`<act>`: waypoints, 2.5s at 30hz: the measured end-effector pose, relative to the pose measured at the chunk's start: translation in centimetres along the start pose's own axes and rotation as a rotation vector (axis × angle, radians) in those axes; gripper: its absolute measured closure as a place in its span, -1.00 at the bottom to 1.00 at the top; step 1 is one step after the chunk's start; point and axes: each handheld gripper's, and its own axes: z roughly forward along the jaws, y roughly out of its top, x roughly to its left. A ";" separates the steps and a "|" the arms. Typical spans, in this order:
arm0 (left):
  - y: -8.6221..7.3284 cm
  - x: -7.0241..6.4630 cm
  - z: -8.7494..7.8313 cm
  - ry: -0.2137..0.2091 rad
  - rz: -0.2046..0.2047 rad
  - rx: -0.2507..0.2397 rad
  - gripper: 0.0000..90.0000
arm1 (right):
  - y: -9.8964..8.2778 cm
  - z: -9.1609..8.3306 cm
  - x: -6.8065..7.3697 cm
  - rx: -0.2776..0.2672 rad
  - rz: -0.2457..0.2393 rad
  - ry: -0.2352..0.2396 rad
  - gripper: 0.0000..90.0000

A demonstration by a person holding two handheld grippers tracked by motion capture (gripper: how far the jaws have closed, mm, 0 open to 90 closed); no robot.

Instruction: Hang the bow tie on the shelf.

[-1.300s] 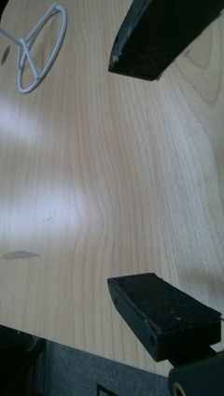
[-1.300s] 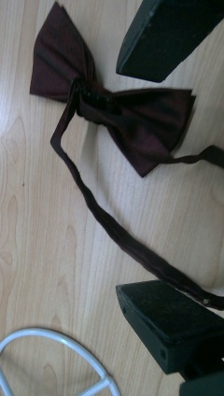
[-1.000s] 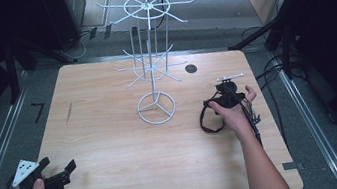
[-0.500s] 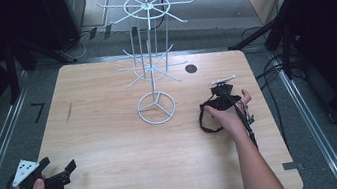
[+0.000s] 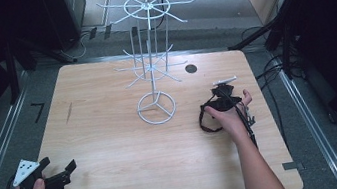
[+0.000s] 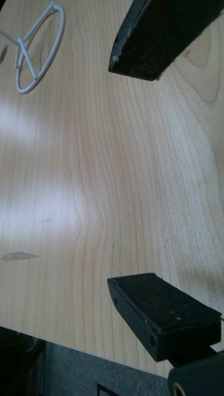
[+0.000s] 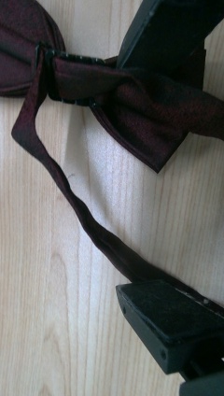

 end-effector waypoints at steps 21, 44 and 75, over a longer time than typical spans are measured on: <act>0.0 0.0 0.0 -0.004 -0.001 0.000 -0.97 | -1.4 -0.8 0.1 -0.028 -0.009 -0.078 -0.13; 0.0 0.0 0.0 -0.003 0.001 0.000 -0.97 | -2.7 -3.5 -1.2 -0.275 -0.018 0.045 0.88; 0.0 0.0 0.0 -0.005 0.000 0.000 -0.97 | 1.1 -9.5 4.1 -0.491 -0.068 0.168 0.88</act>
